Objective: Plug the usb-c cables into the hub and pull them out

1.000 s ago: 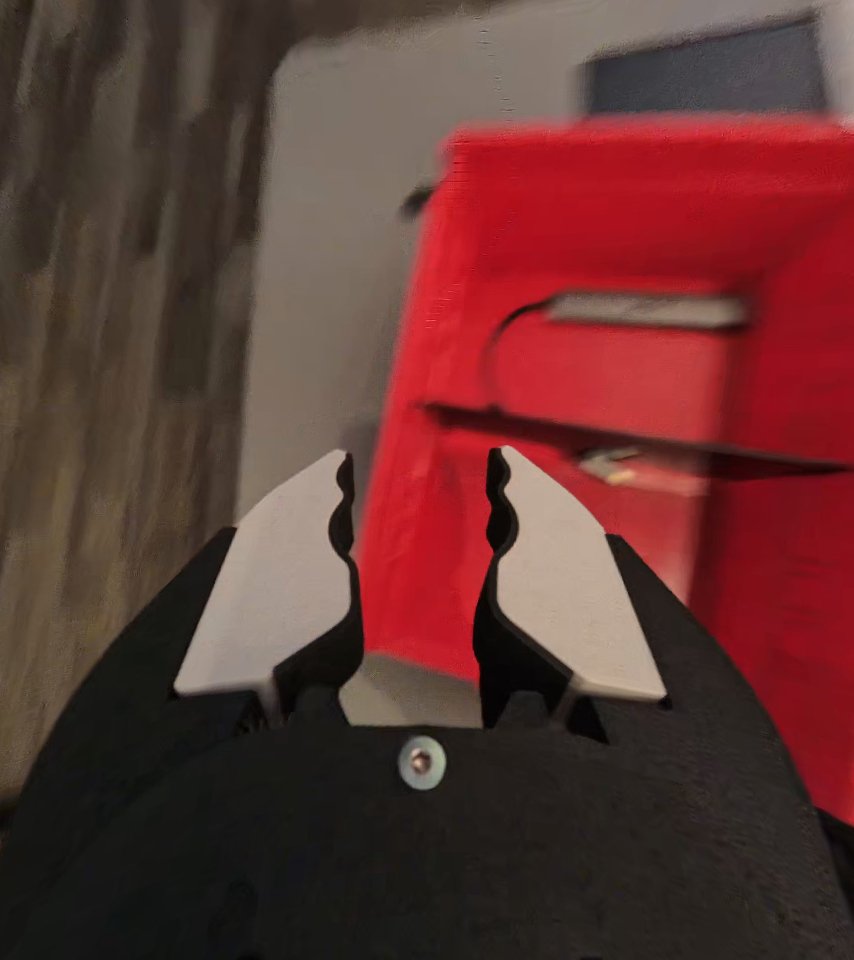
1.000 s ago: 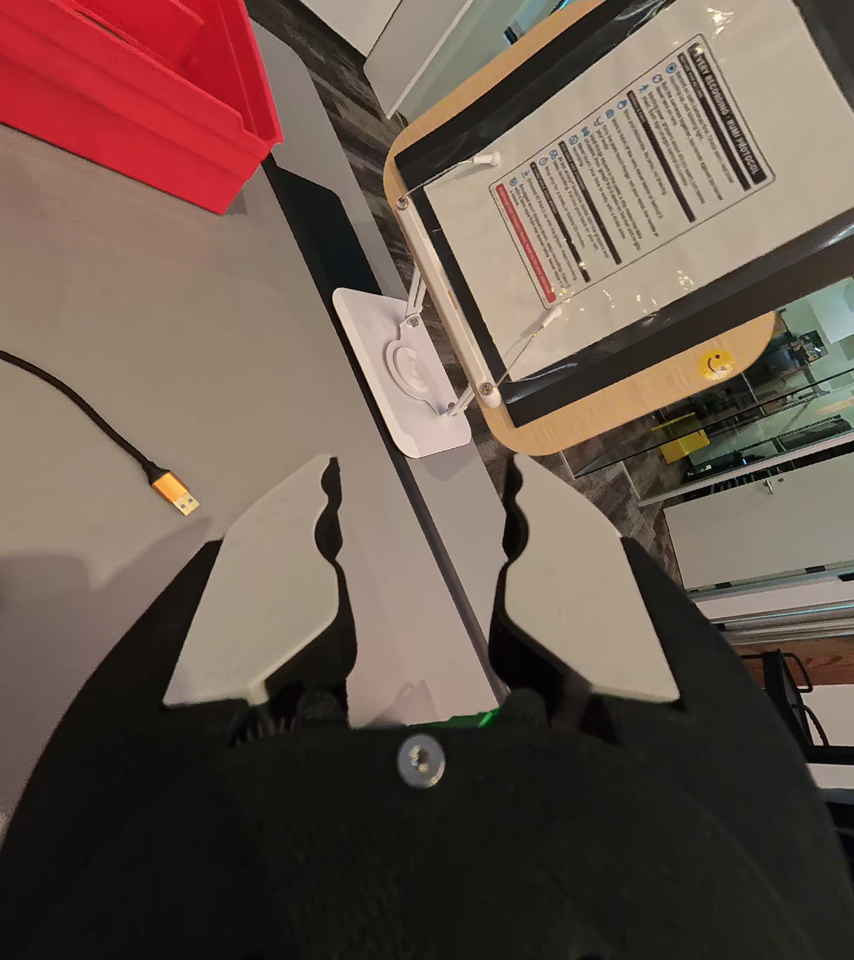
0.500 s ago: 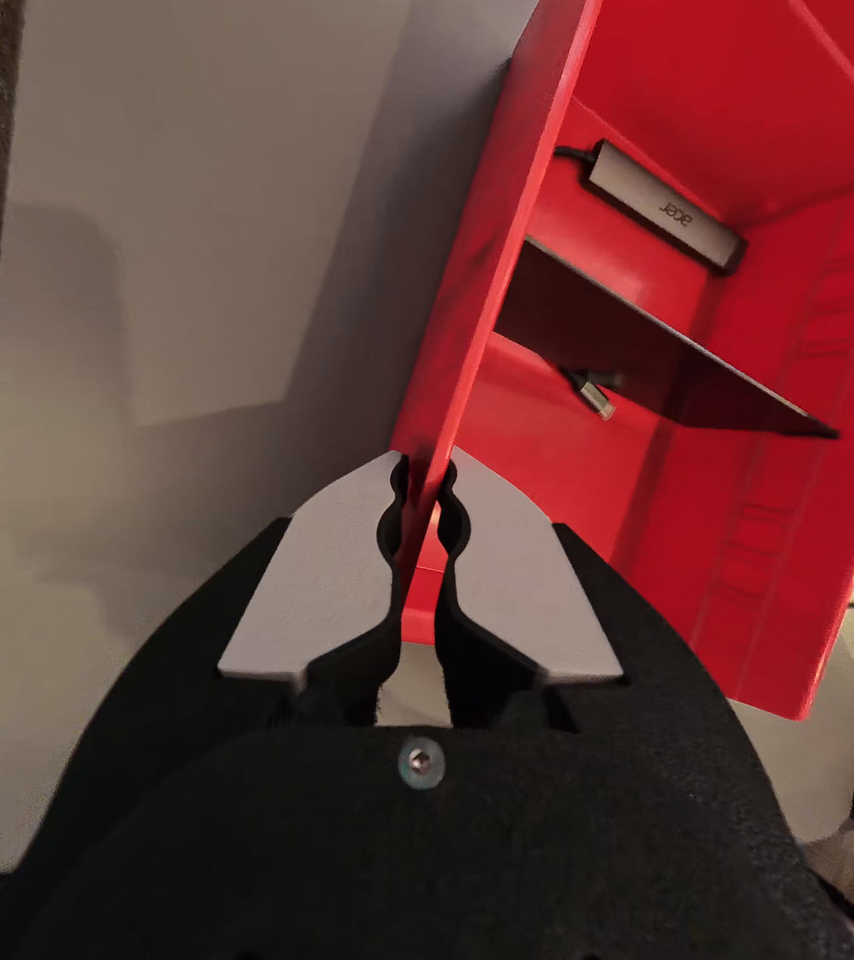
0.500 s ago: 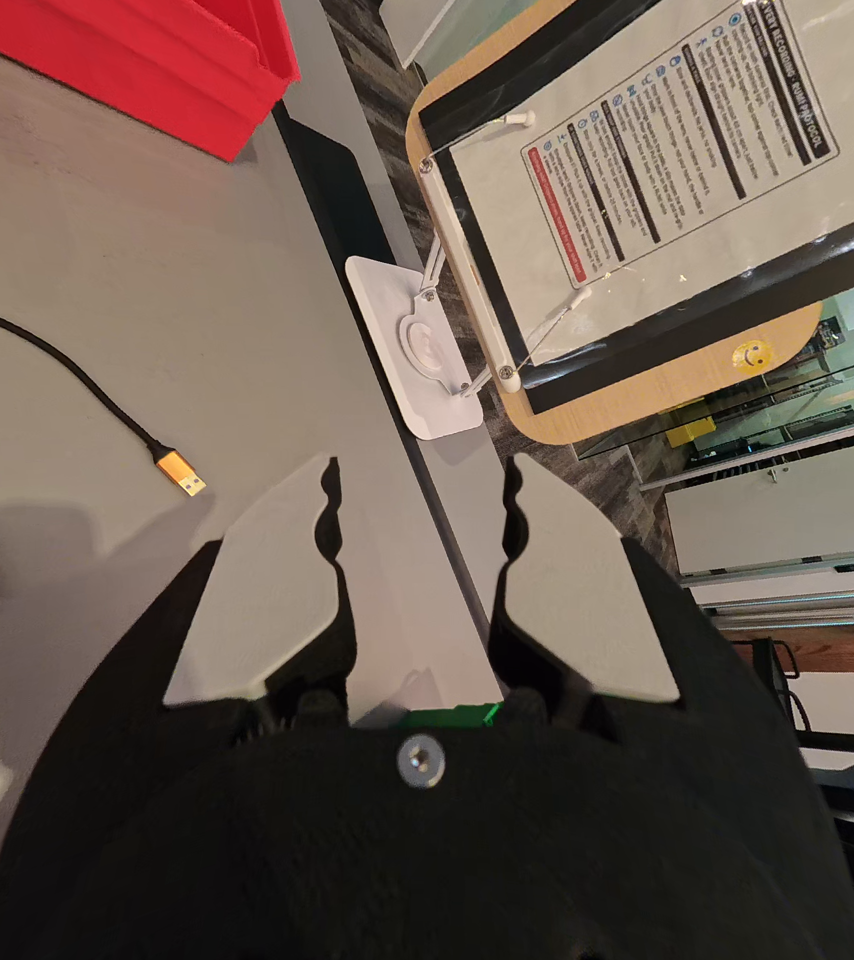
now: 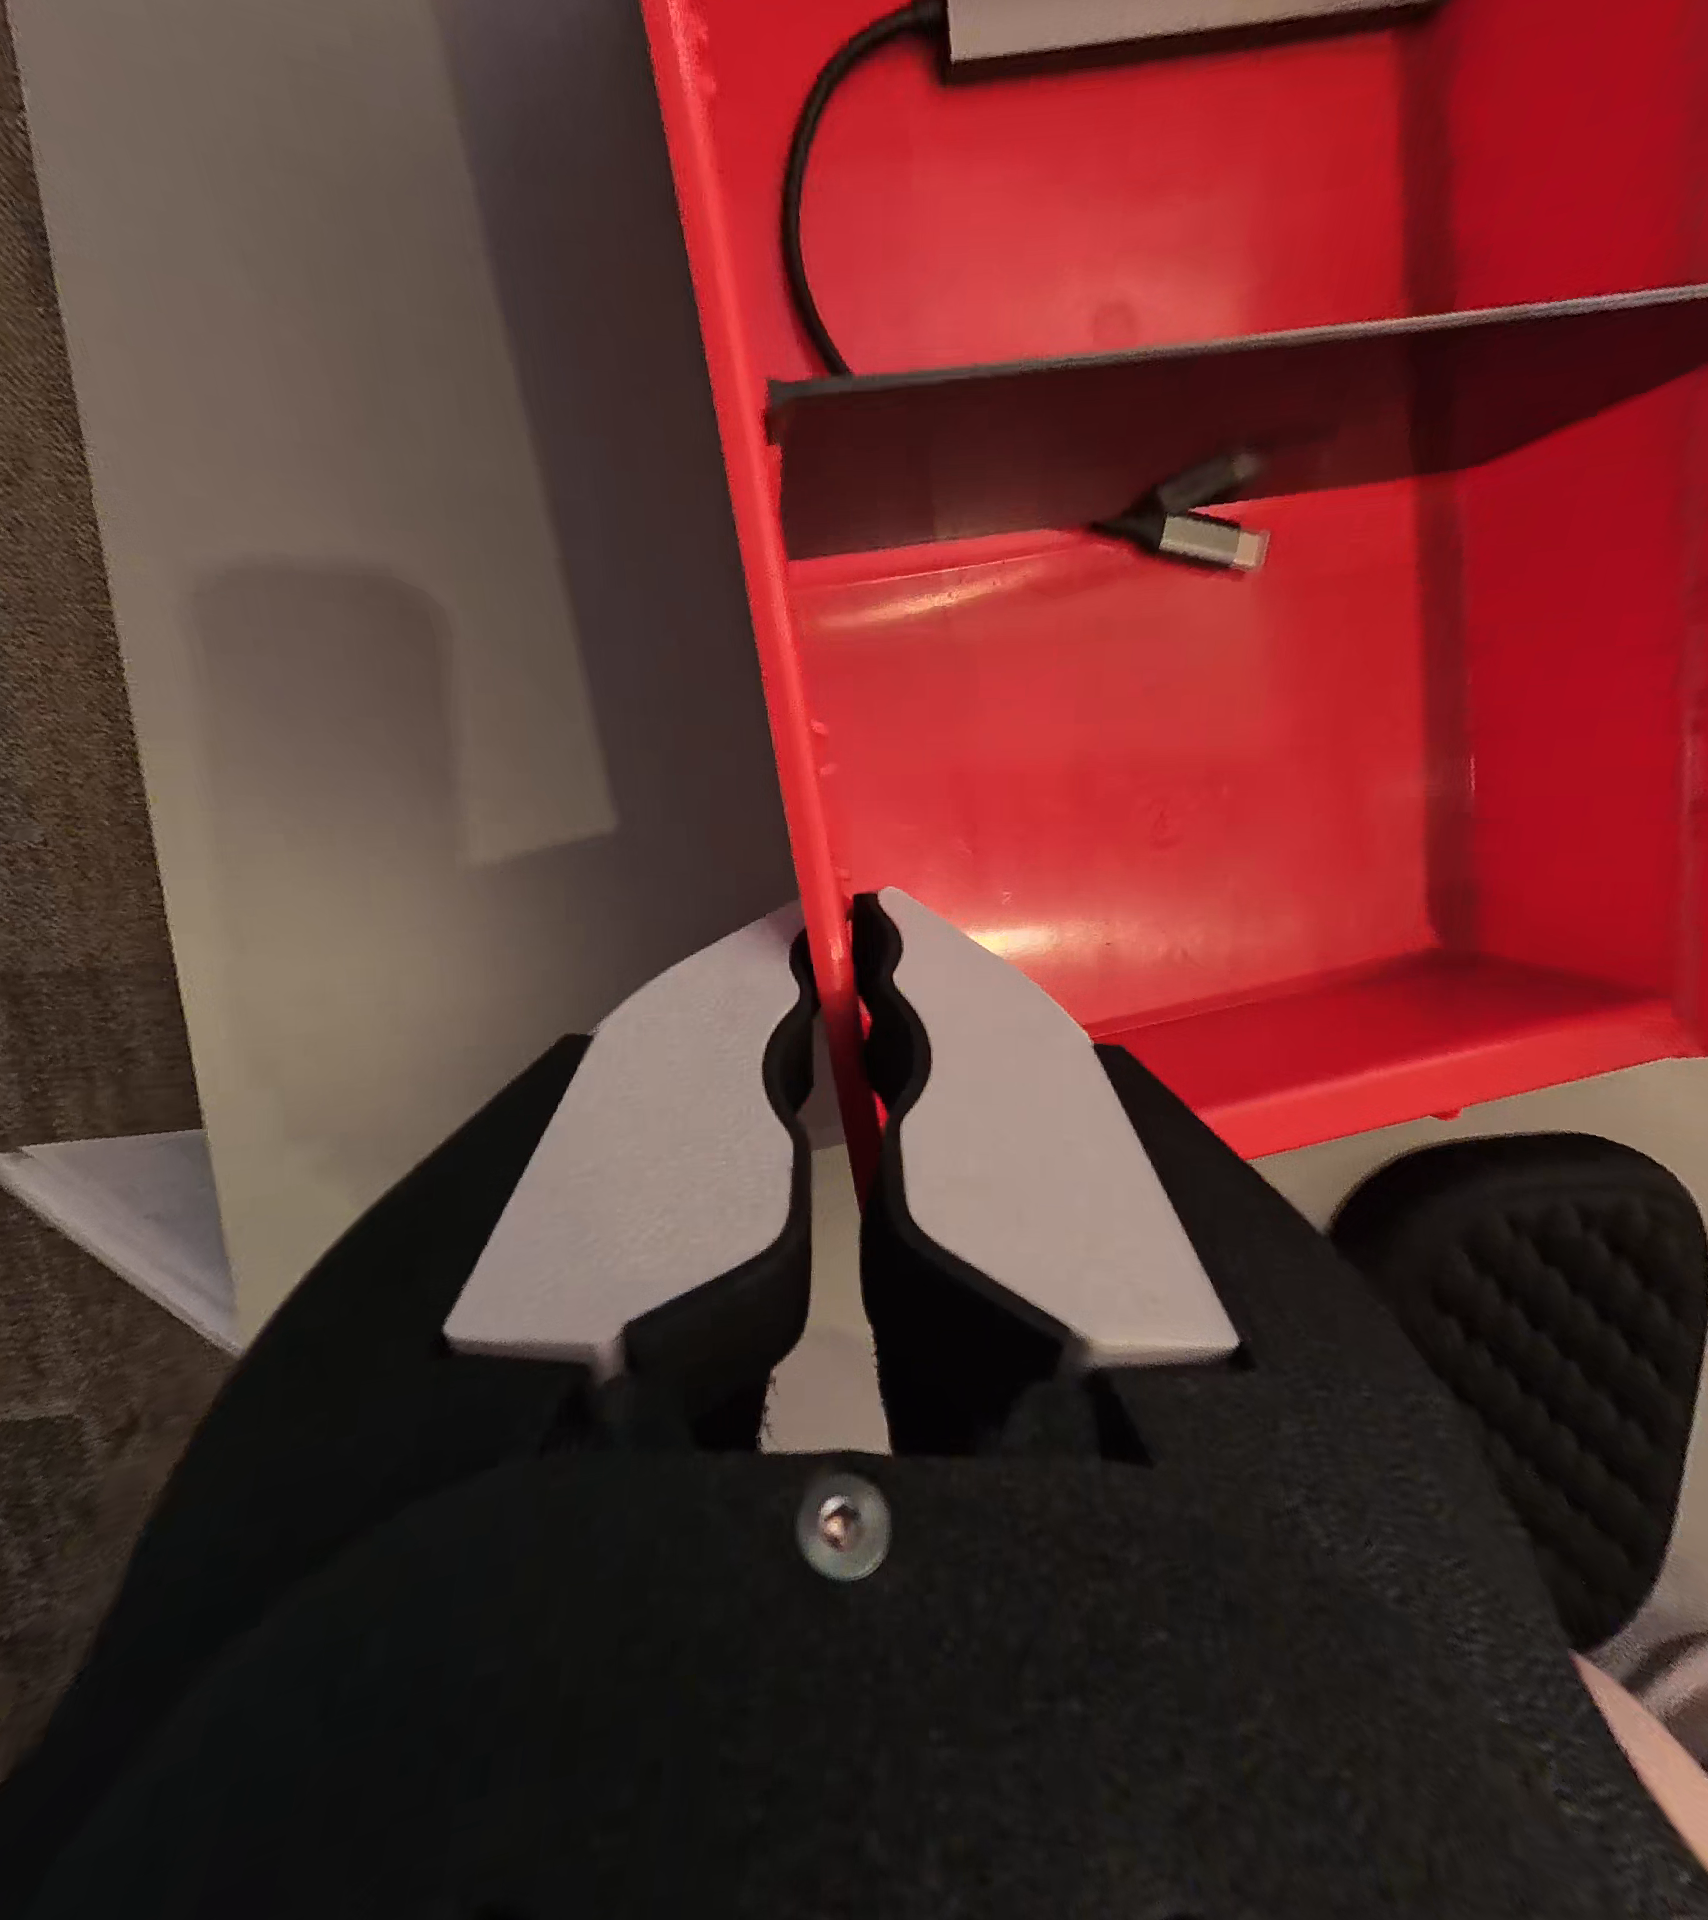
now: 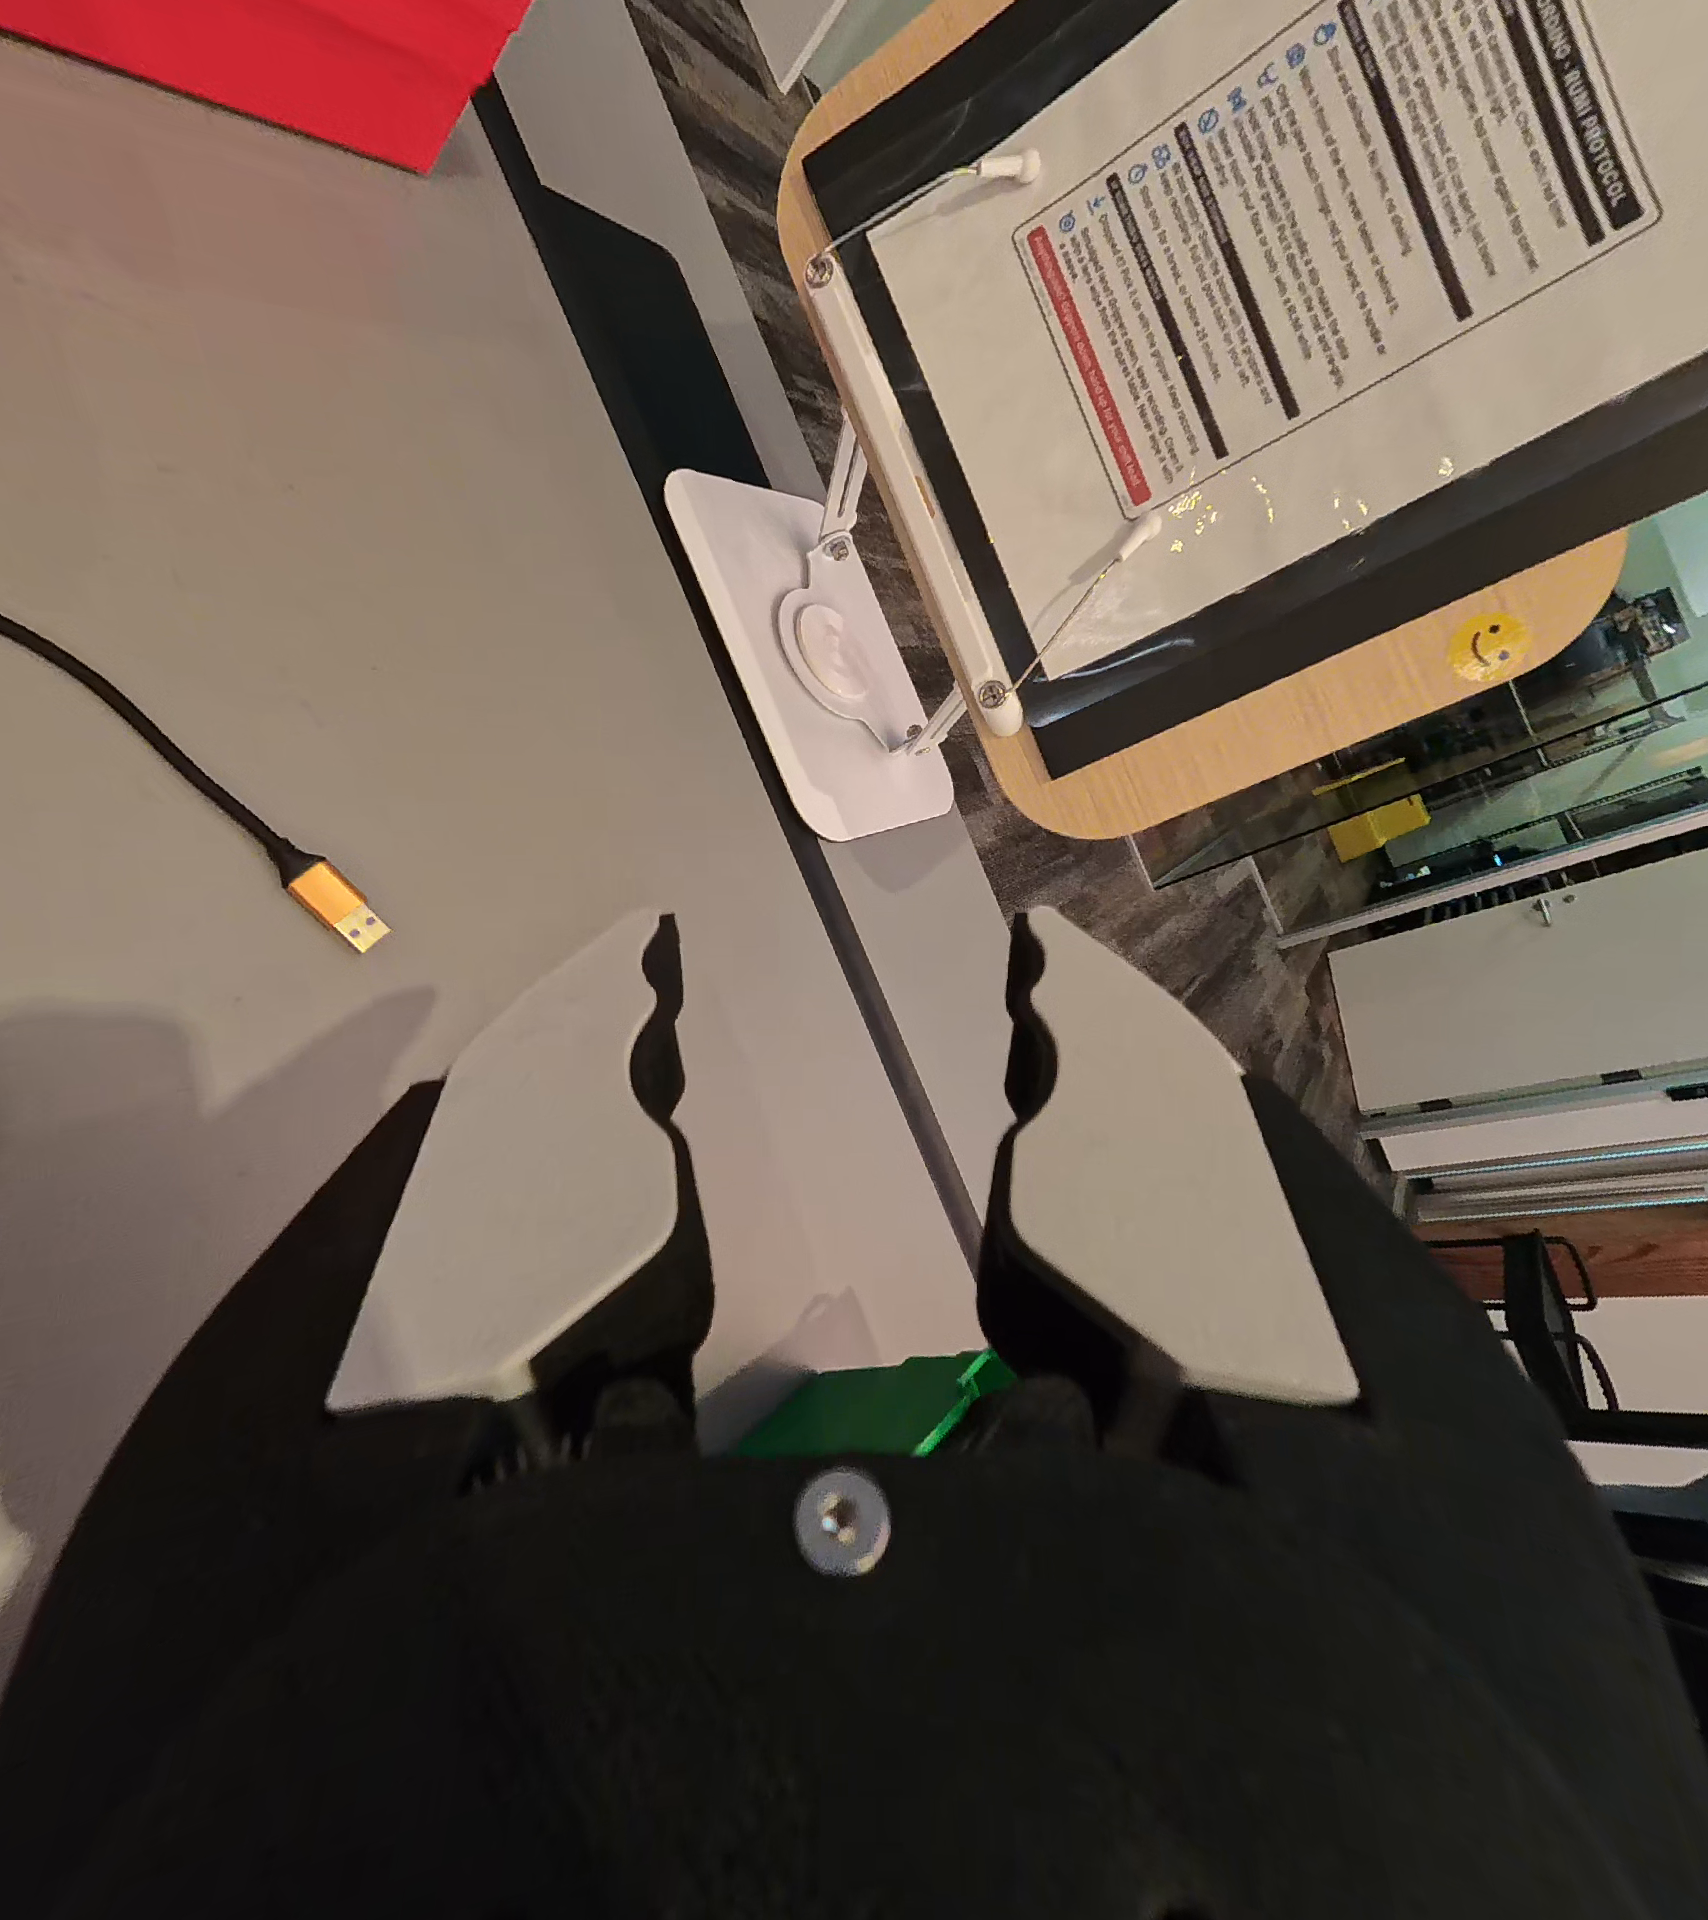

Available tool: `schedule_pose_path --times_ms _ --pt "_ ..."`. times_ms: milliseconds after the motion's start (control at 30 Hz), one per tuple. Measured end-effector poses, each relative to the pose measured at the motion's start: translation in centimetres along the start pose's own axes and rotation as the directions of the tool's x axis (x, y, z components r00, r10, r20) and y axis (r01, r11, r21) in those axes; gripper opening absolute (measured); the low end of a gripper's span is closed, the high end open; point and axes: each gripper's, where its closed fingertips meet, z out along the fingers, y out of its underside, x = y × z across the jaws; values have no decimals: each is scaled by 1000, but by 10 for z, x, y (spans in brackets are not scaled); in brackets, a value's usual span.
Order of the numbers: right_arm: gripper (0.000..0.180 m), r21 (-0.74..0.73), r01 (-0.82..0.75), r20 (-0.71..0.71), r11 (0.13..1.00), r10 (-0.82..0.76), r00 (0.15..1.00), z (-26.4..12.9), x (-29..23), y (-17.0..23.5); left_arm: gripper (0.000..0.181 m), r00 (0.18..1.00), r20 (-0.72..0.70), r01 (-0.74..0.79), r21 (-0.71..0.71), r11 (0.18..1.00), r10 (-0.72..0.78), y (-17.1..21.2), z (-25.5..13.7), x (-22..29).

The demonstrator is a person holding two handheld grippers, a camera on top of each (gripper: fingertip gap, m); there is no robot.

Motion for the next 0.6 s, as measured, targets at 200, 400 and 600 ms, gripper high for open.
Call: schedule_pose_path --times_ms 200,400,600 --pt "61 -22 -15 -3 1000 15 1000 -1 3 9 4 1000 -1 5 41 999 -5 -4 0 -7" --pt "61 -31 -17 -8 999 17 1000 0 4 12 27 993 119 -25 205 978 0 -30 -27 -15" --pt "63 -16 -7 -54 1000 6 998 4 9 3 65 886 463 -267 475 838 20 -86 -111 2"
